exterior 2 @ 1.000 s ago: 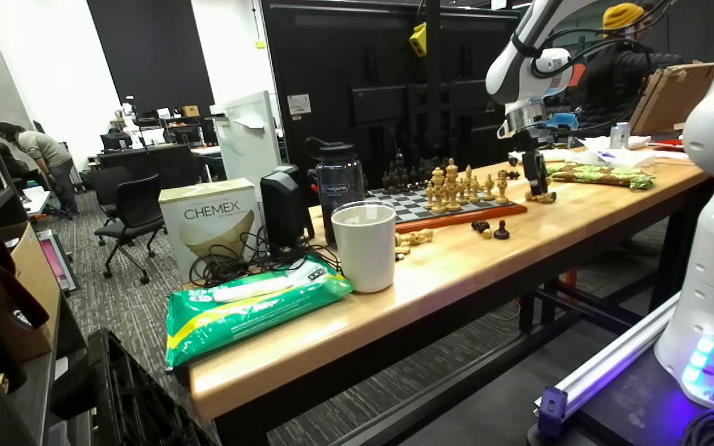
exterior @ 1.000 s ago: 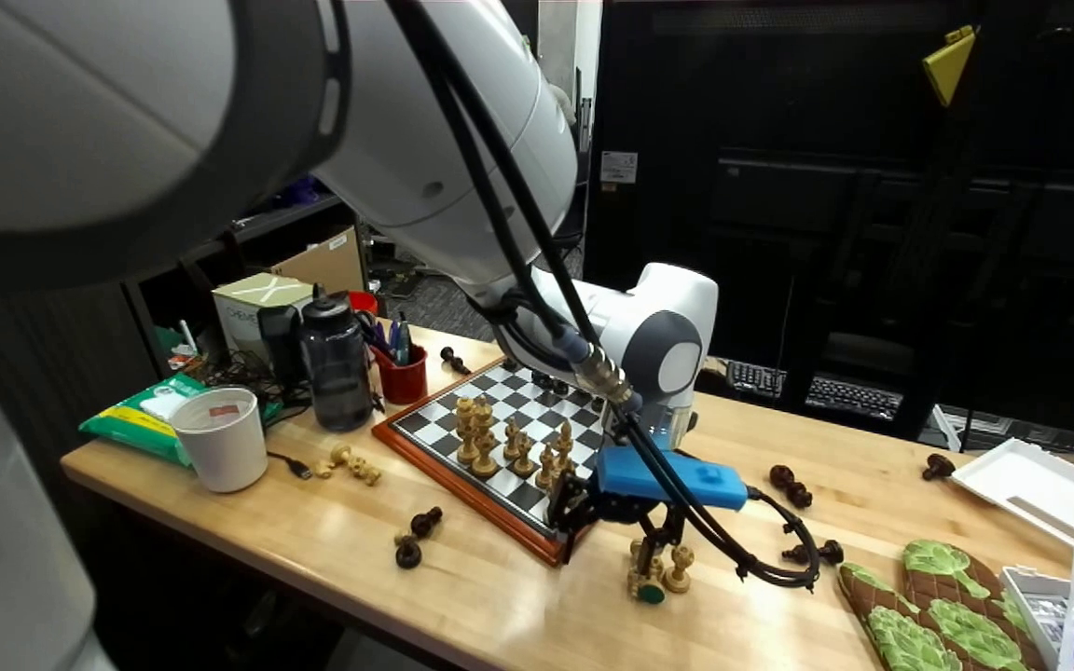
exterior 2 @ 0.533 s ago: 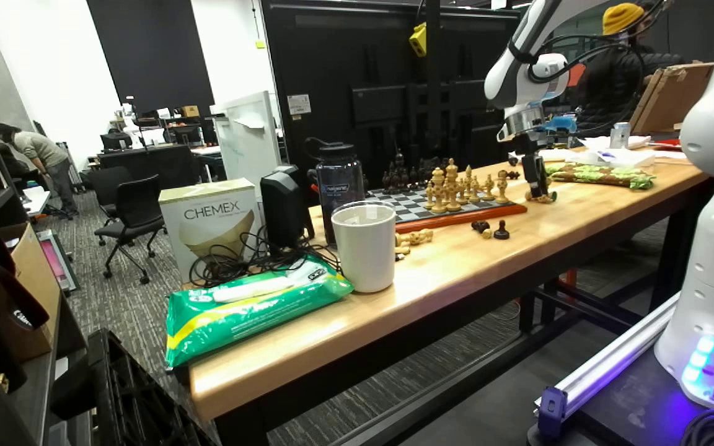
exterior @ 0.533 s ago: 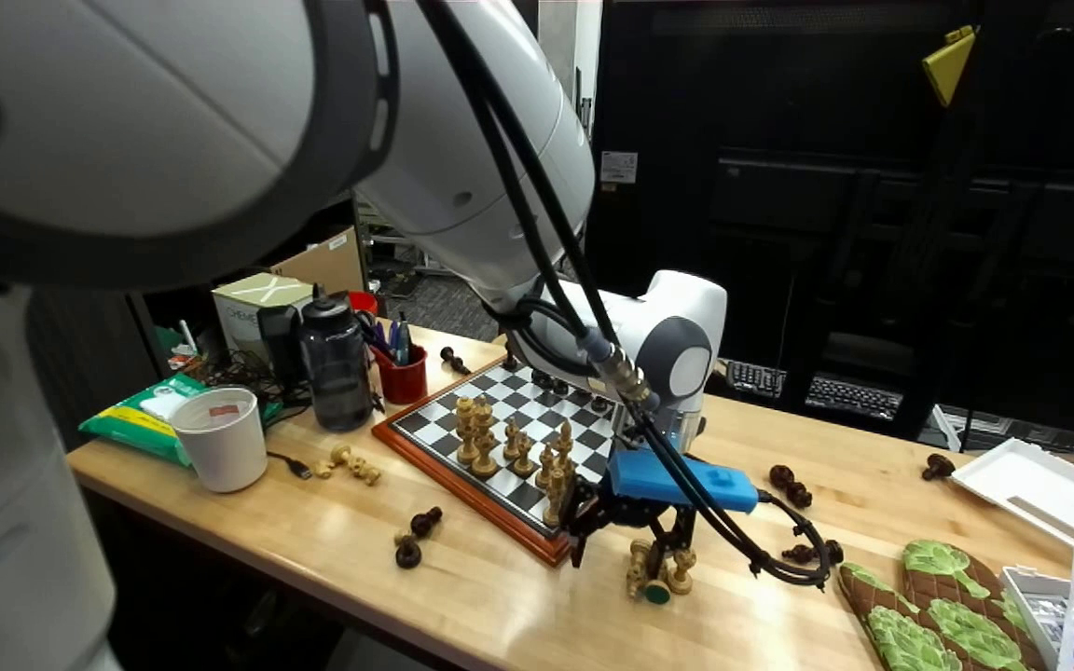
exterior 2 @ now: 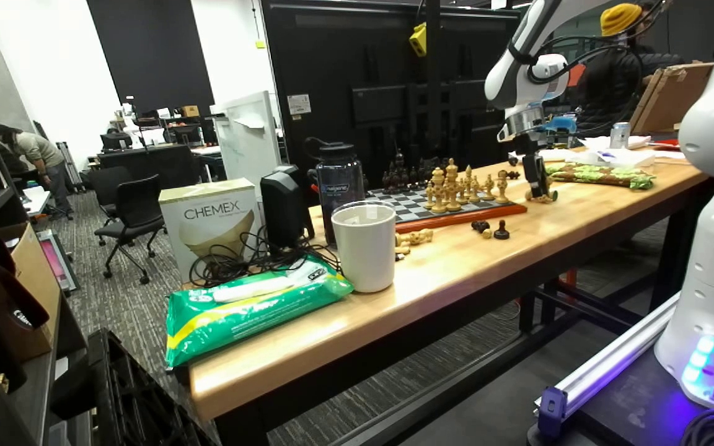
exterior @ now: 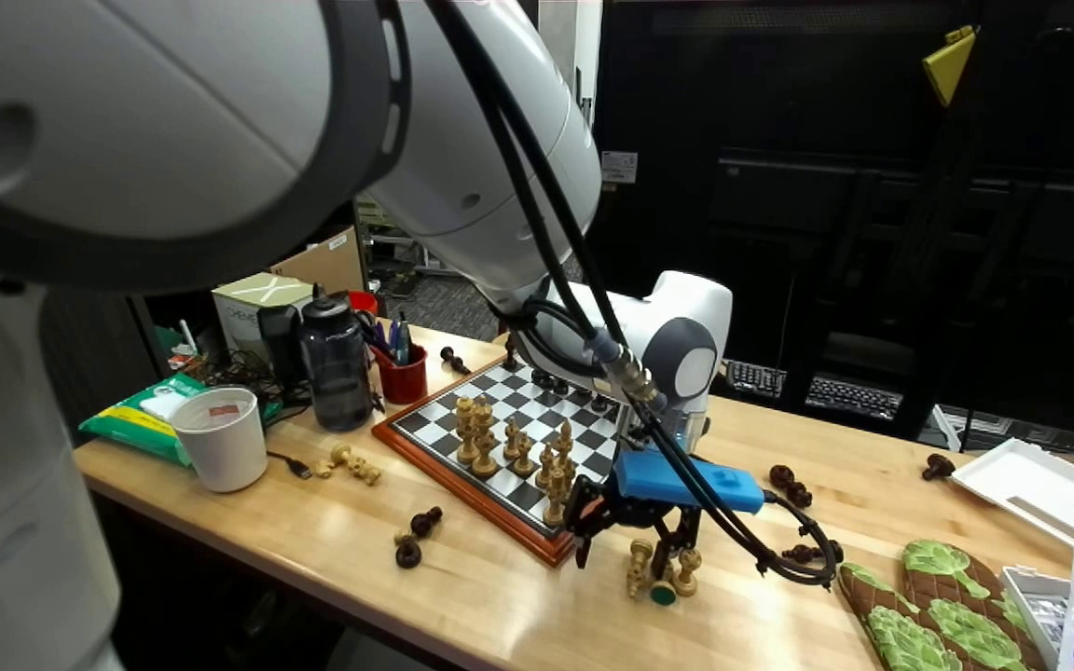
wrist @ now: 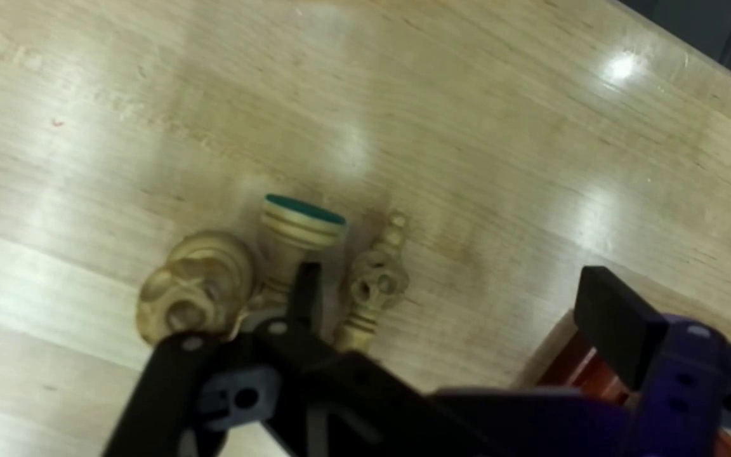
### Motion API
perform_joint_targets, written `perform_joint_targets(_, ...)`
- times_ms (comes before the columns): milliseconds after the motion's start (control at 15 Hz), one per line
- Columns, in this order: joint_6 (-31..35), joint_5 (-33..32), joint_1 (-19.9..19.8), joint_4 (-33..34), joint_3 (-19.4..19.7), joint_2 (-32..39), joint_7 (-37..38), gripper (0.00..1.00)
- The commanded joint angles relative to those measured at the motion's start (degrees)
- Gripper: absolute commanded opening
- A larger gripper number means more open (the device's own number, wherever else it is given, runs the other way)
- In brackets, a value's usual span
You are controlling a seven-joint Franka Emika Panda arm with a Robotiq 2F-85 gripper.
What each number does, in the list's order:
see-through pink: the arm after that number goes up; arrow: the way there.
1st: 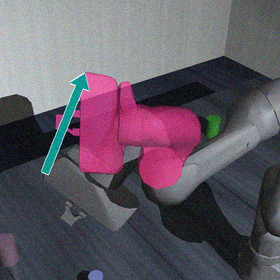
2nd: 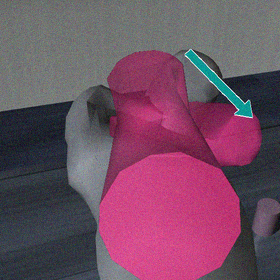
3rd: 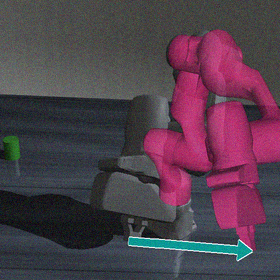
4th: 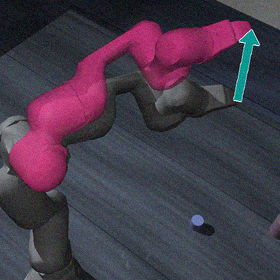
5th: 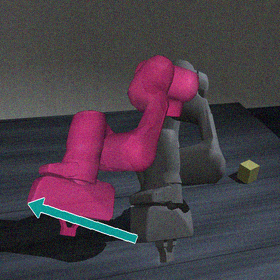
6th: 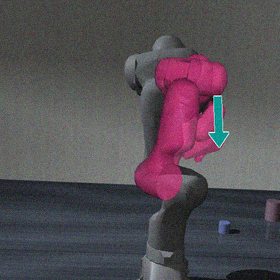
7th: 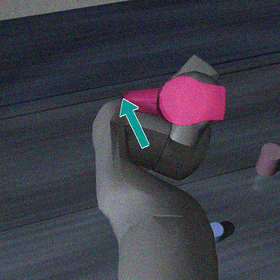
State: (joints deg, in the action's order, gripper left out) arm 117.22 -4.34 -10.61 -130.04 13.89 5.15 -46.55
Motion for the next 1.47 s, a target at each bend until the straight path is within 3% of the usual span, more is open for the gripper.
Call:
perform_joint_targets(0,0.47,0.42,-1.43,0.15,-0.93,0.66,-1.81,1.00)
perform_joint_targets(1400,0.11,2.08,-1.56,-0.20,-1.27,0.84,-1.74,1.00)
